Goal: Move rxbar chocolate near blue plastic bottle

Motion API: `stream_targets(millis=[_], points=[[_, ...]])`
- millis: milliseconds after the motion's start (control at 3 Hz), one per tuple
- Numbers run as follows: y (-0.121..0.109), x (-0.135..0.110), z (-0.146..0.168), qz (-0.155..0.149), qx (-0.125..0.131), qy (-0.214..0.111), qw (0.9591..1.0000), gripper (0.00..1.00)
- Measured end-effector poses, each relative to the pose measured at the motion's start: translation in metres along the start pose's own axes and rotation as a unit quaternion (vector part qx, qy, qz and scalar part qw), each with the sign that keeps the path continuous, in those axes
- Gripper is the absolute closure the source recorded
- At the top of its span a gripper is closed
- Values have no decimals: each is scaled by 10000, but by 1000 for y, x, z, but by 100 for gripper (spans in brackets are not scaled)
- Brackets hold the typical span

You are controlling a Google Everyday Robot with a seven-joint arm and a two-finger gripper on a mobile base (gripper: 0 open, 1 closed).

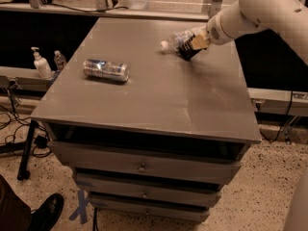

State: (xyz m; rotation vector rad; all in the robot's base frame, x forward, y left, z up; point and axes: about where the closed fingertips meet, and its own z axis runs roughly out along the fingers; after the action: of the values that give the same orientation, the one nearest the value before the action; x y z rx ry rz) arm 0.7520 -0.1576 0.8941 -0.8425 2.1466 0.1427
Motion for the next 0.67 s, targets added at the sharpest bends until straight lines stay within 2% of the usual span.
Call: stream_targets(millis=[667], points=[[-13,3,11,92,135,151,9998,36]])
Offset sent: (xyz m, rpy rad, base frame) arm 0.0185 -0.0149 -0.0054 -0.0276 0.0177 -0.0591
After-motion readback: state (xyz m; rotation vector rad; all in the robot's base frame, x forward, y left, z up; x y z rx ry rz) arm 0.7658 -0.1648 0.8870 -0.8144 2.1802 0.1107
